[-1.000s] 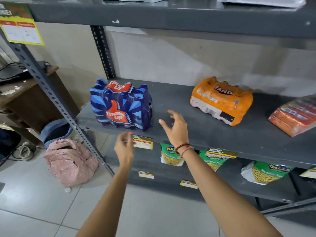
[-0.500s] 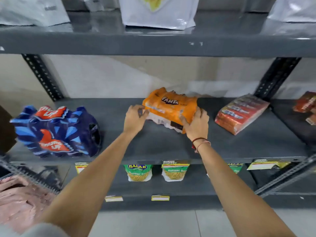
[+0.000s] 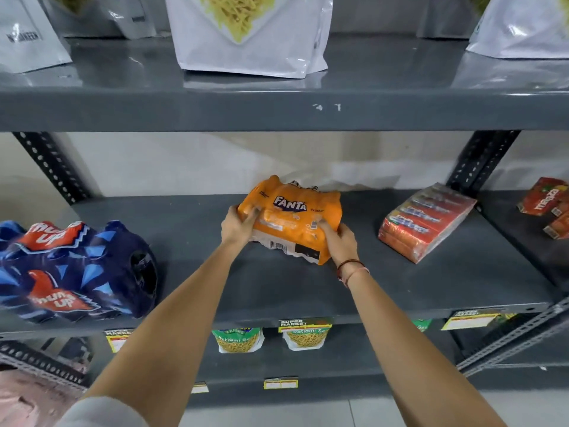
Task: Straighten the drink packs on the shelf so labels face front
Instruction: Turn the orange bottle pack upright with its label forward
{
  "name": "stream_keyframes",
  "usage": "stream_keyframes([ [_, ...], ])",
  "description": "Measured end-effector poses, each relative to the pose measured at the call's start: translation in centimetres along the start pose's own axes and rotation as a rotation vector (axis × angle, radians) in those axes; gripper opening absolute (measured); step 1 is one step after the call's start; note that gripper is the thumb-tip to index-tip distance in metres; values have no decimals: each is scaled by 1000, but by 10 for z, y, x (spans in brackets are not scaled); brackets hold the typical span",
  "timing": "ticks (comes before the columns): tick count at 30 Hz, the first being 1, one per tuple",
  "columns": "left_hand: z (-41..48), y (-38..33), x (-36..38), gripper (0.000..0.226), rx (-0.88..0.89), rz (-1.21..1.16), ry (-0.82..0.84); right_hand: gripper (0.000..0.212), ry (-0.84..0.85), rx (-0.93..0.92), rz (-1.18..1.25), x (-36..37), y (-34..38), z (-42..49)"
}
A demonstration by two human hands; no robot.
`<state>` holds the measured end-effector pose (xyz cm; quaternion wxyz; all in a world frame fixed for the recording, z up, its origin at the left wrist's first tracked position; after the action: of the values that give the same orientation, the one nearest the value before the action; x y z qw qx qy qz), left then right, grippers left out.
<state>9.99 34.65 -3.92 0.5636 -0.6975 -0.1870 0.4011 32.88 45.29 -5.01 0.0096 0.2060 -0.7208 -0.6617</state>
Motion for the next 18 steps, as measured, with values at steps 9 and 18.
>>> stream_keyframes([
  [9, -72, 43, -31, 55, 118, -289, -26, 65, 199, -284, -12, 0, -14, -44],
  [18, -103, 63, -37, 43, 93, -127, -36, 93, 165, -328, -93, -8, -21, -61],
])
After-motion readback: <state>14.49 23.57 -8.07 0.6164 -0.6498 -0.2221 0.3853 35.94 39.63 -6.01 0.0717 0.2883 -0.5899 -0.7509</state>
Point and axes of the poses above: each hand's wrist, its own z-axis towards the middle knuckle, its own x-axis out of the palm, y = z × x, the point moved 8 cm from there along z, towards the middle knuckle, and after that the axes turned 5 degrees about -z, right-handed, at the moved point
